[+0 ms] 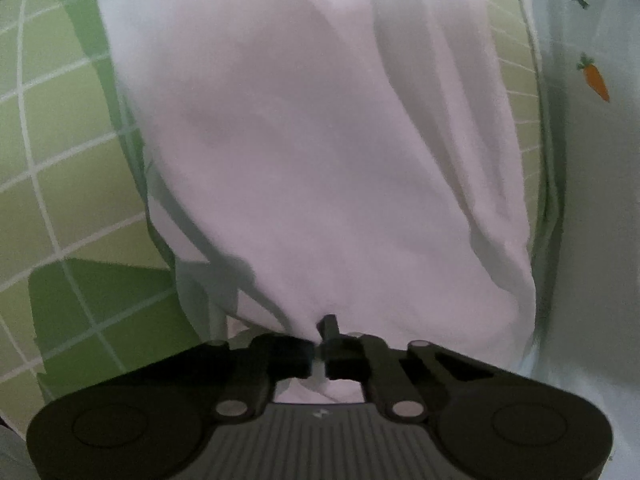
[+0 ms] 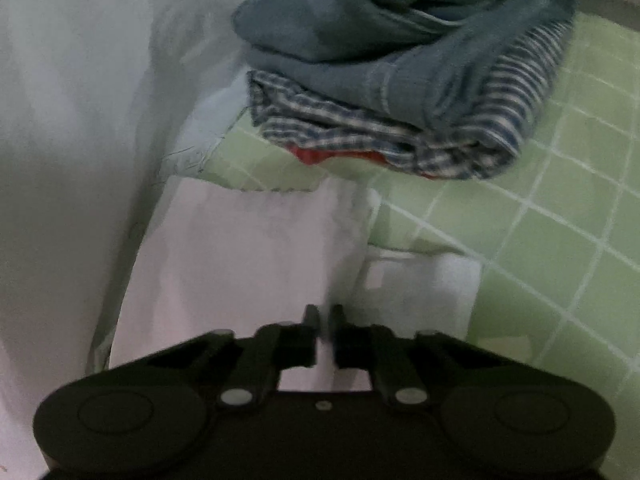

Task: Fold clothes
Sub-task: 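Grasp the white shirt end with the right gripper while the left gripper grasps the other end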

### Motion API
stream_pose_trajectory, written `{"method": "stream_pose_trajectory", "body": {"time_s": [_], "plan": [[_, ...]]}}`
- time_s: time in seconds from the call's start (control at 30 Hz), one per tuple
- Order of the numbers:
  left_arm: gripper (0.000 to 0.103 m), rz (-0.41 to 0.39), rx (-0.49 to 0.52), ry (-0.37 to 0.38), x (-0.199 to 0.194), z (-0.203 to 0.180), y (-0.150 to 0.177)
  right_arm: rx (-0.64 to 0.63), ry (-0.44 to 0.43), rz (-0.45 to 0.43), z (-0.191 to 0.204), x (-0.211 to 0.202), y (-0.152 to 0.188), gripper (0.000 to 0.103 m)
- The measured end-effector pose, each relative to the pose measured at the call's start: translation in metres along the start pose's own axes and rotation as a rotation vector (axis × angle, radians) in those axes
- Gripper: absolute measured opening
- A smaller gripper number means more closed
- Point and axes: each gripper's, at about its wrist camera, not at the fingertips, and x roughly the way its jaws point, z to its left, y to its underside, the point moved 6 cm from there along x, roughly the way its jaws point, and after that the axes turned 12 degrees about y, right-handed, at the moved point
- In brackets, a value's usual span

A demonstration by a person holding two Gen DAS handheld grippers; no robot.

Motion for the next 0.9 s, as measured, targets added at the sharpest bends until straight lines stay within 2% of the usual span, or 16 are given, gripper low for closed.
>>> {"method": "stream_pose_trajectory", "body": {"time_s": [0.1,0.2,0.33,0.43,0.57,0.67,0.7,0.73,0.83,0.87,0.9], "plan": [[0.002,-0.004,0.007,0.023,-0.006,-0.004,0.001,-0.030,-0.024,-0.039,0.004,-0.012,-0.005,0.002],[0.001,-0.006,-0.001,0.066,-0.019,-0.005,0.001,-0.018,-0.084,-0.083,0.008,-0.036,-0.014,0.001],[0.001,-0.032,0.081,0.115,-0.046,-0.028,0.008,-0.041,-0.128,-0.142,0.011,-0.074,-0.018,0.001],[0.002,-0.040,0.116,0.122,-0.058,-0.029,0.010,-0.061,-0.159,-0.186,0.012,-0.103,-0.021,0.001],[0.002,-0.006,0.029,0.047,-0.053,0.007,0.012,-0.072,-0.004,-0.143,-0.024,-0.084,0.002,0.001],[0.004,0.024,-0.033,-0.005,-0.045,0.035,0.010,-0.102,0.128,-0.042,-0.057,-0.049,0.021,0.002],[0.007,0.030,-0.040,-0.018,-0.044,0.040,0.009,-0.119,0.140,-0.029,-0.063,-0.043,0.025,0.001],[0.012,0.036,-0.034,-0.025,-0.045,0.041,0.008,-0.133,0.142,-0.037,-0.063,-0.044,0.026,0.005],[0.015,0.023,0.034,-0.041,-0.052,0.034,0.005,-0.196,0.175,-0.051,-0.054,-0.056,0.028,0.029],[0.016,0.022,0.053,-0.048,-0.054,0.031,0.004,-0.214,0.172,-0.066,-0.049,-0.063,0.029,0.044],[0.019,0.022,0.072,-0.055,-0.056,0.029,0.003,-0.228,0.163,-0.075,-0.044,-0.070,0.032,0.055]]}}
